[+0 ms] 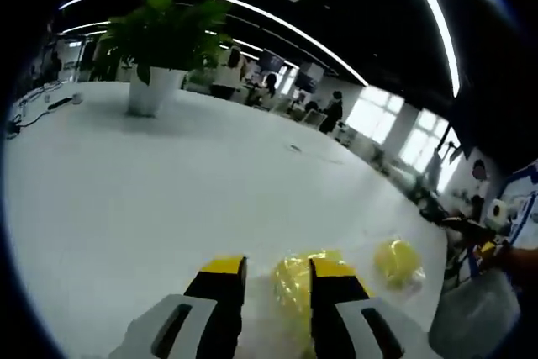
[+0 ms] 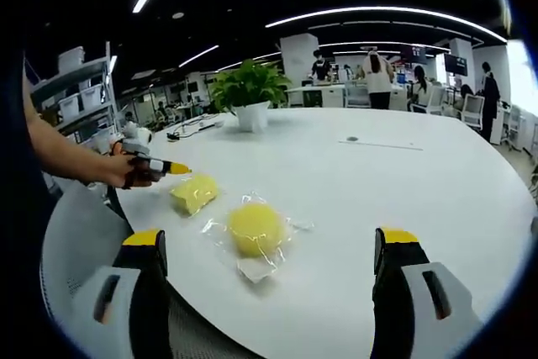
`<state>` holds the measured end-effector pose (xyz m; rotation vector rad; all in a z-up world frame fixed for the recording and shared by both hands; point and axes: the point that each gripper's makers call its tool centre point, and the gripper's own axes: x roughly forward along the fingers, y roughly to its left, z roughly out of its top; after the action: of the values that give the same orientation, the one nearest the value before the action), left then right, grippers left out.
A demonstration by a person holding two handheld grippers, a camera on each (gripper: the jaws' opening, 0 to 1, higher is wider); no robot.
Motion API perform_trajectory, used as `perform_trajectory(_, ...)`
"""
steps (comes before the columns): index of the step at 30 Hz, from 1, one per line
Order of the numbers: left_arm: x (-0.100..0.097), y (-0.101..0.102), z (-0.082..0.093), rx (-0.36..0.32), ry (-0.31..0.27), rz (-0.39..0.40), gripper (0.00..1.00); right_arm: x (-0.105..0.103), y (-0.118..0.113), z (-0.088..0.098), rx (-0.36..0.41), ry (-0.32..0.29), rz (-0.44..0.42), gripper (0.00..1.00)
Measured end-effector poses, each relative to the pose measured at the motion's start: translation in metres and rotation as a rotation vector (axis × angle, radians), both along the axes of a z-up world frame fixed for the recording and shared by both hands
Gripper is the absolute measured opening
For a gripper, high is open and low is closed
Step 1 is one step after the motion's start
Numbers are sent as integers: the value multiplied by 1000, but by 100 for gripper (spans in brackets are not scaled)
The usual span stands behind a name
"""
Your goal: Compare the silicone blocks by pressing each to a similar depth, holding the contact briefly, and releasing to observe deformation and rebound differences across the visible hardness samples.
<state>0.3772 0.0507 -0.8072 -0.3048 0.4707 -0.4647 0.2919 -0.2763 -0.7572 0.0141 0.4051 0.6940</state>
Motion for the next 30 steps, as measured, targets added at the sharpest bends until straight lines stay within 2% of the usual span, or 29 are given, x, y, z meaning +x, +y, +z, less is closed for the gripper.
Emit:
perform_trajectory(3,0,4,15,-5,-30,-18,56,2,1,3,-1,-5,2,96)
perform_trajectory(4,0,4,25,19,-70,-37,61,3,1,4,-1,-7,3,96)
perform_trajectory(7,-5,7,41,54,-108,-74,76,6,2,6,-4,-15,5,96)
perform_trajectory(12,-17,18,55,153,-164,-112,99,11,3,8,-24,-25,11,96)
perform_trajectory(13,-22,22,57,163,-166,-109,100,12,3,7,-30,-24,15,96)
perform_trajectory(15,-33,26,63,141,-174,-107,100,12,3,4,-54,-27,23,96)
perform_trajectory(18,-48,33,67,142,-182,-107,100,9,6,4,-35,-13,34,96)
perform_trajectory(23,-73,38,64,147,-159,-113,100,7,4,-1,-32,-7,30,96)
perform_trajectory(25,-83,43,57,171,-151,-111,100,6,4,-2,-30,-5,31,96)
perform_trajectory(30,-101,46,52,145,-159,-98,100,-1,4,-9,-34,8,36,96)
